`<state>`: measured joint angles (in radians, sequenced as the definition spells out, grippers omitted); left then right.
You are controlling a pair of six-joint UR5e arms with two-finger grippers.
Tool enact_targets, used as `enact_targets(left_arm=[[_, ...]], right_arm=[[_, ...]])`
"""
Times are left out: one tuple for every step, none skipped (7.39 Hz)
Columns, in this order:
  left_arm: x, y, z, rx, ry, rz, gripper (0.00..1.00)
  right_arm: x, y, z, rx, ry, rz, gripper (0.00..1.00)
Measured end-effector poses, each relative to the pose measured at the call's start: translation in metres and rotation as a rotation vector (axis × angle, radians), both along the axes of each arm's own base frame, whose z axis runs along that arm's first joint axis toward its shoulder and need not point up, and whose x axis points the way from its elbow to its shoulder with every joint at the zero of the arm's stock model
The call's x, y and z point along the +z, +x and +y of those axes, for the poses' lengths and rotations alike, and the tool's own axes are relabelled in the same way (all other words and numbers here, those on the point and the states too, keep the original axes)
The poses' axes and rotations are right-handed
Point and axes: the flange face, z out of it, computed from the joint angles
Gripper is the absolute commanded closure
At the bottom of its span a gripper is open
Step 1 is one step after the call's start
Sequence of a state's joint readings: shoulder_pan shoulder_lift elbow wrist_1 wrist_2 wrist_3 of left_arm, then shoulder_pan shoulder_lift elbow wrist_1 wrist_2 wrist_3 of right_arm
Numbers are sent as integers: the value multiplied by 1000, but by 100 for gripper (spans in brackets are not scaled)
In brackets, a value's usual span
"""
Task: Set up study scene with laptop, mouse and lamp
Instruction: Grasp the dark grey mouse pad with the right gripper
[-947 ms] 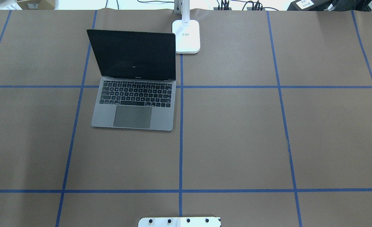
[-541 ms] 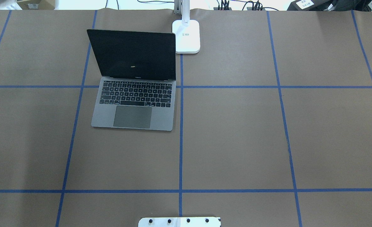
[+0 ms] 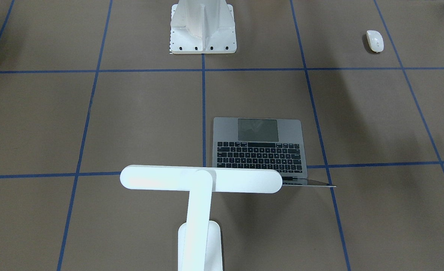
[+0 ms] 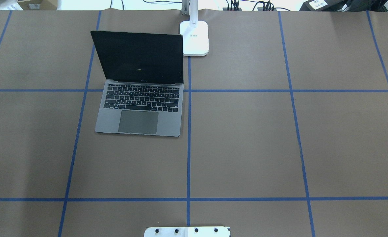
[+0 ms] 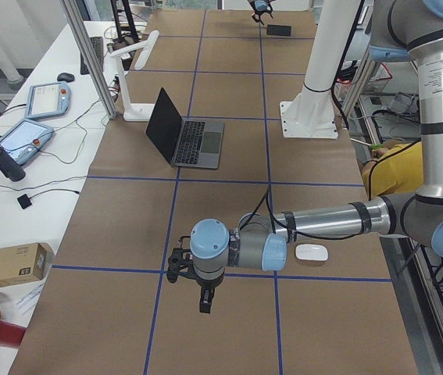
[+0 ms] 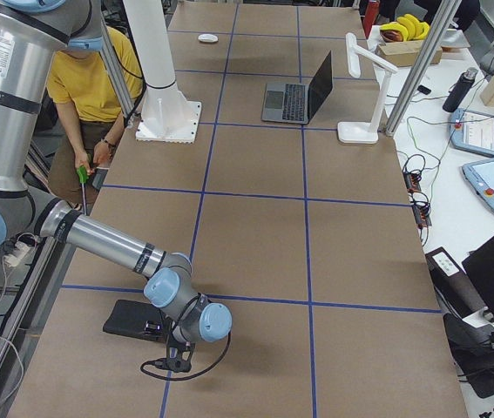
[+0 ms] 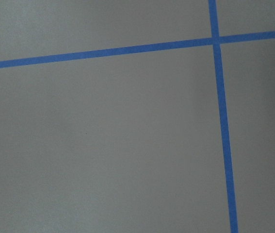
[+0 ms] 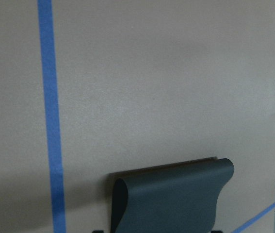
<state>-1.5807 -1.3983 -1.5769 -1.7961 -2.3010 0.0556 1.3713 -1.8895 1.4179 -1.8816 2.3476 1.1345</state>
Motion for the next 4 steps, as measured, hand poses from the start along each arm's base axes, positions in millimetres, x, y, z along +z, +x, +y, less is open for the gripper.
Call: enact_targets(left_arm=[[1, 0, 1, 0, -2, 0, 0], [1, 0, 2, 0, -2, 0, 0], [1, 0, 2, 0, -3, 1, 0], [2, 0, 2, 0, -3, 1, 0]], right_arm=[[2, -1, 4, -9, -4, 0, 29], [2, -2, 7, -16, -5, -1, 29], [3, -2, 8, -23, -6, -2, 29], [3, -3, 10, -27, -9, 0, 29]])
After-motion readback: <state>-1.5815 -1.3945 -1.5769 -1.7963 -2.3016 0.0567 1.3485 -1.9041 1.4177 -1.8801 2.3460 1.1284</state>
